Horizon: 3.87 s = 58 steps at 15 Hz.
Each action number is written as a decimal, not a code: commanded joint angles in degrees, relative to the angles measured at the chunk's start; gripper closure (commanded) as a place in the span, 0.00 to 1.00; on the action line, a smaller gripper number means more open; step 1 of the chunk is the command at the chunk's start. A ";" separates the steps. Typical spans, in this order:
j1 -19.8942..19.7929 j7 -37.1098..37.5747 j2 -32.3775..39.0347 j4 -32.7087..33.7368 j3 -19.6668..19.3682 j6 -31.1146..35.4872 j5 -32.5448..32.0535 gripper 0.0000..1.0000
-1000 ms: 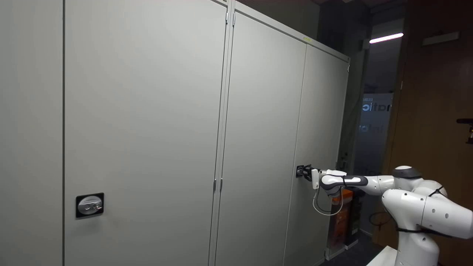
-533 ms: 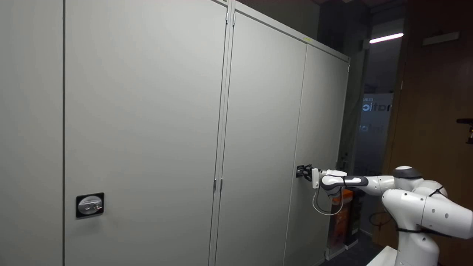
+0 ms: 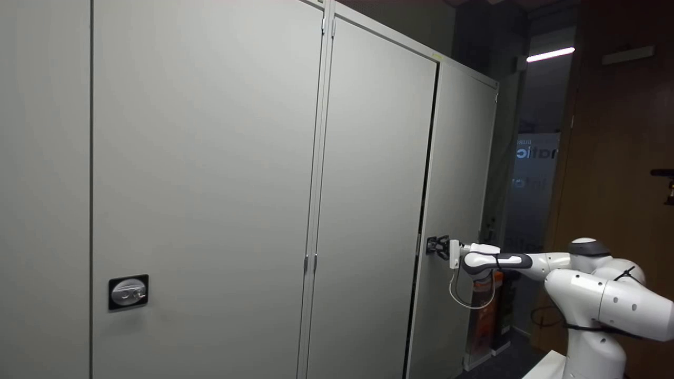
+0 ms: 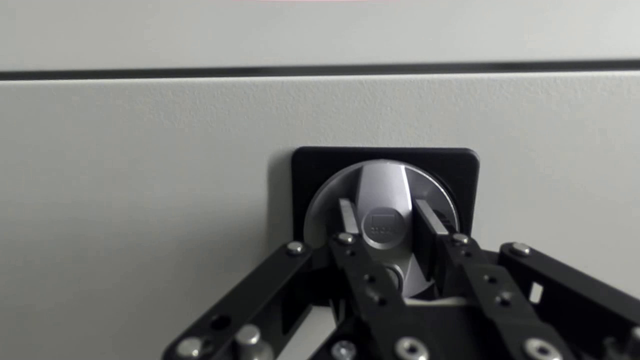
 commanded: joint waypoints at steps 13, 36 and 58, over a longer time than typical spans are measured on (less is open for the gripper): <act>-6.07 11.81 0.00 -6.39 4.71 0.97 -8.92 0.92; -7.94 13.30 0.01 -7.02 4.16 1.30 -14.06 0.92; -13.14 19.35 0.47 -14.63 13.02 0.42 -23.95 0.00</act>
